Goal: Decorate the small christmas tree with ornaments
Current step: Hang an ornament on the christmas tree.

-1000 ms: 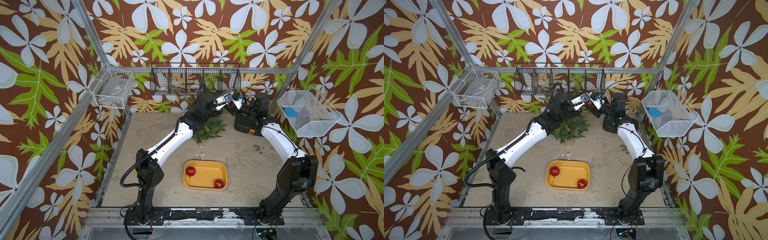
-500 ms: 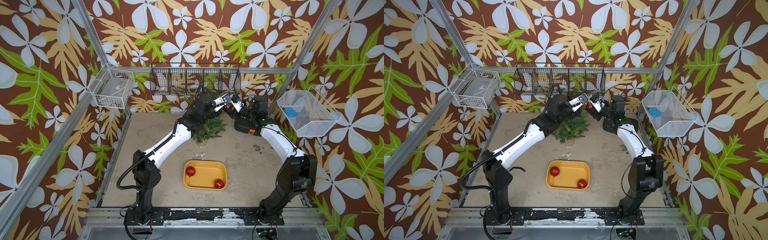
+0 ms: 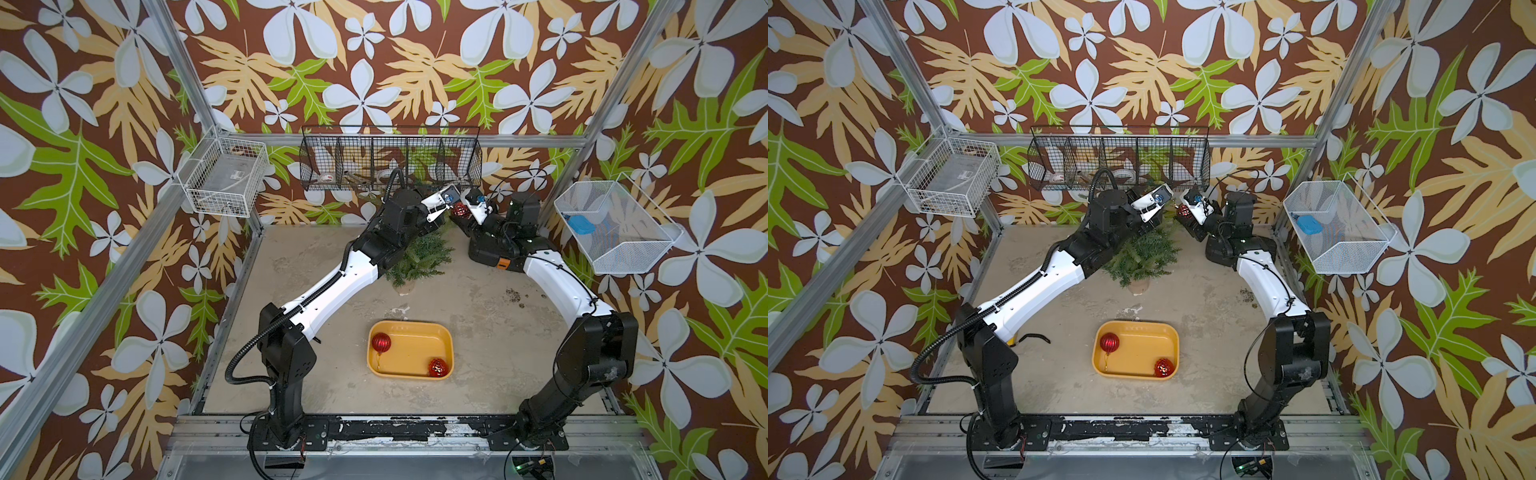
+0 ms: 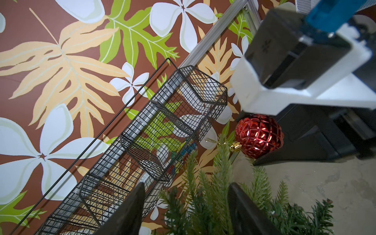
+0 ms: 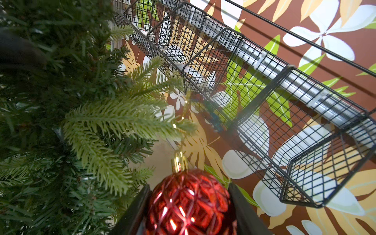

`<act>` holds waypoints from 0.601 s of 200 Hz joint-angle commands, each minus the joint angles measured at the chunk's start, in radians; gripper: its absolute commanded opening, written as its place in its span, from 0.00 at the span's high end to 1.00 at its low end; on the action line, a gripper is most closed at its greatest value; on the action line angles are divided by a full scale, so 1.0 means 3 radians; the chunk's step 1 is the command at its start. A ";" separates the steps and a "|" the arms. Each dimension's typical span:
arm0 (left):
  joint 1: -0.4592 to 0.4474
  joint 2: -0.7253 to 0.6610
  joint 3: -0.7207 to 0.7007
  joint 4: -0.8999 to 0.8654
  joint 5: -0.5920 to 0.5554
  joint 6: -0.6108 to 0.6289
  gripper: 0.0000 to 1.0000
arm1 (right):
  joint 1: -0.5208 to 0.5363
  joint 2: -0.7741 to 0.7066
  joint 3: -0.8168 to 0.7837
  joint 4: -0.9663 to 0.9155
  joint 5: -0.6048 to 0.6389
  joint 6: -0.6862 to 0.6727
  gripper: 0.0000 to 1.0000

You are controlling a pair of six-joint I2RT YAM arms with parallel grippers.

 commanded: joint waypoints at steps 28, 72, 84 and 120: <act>0.0004 -0.0001 0.0008 0.0102 -0.0020 -0.0066 0.33 | 0.0003 -0.0044 -0.0009 0.0052 -0.0106 0.0044 0.37; 0.0003 -0.0001 -0.0002 0.0084 -0.0025 -0.0076 0.33 | 0.0007 -0.0042 -0.0010 0.0057 -0.0145 0.0044 0.26; 0.0003 -0.0001 -0.0003 0.0083 -0.0027 -0.0076 0.33 | 0.0003 -0.0042 -0.0010 0.0055 -0.0147 0.0044 0.25; 0.0004 -0.0021 -0.0004 0.0087 -0.0018 -0.0100 0.33 | 0.0004 -0.0067 -0.0010 0.0026 -0.0087 0.0051 0.23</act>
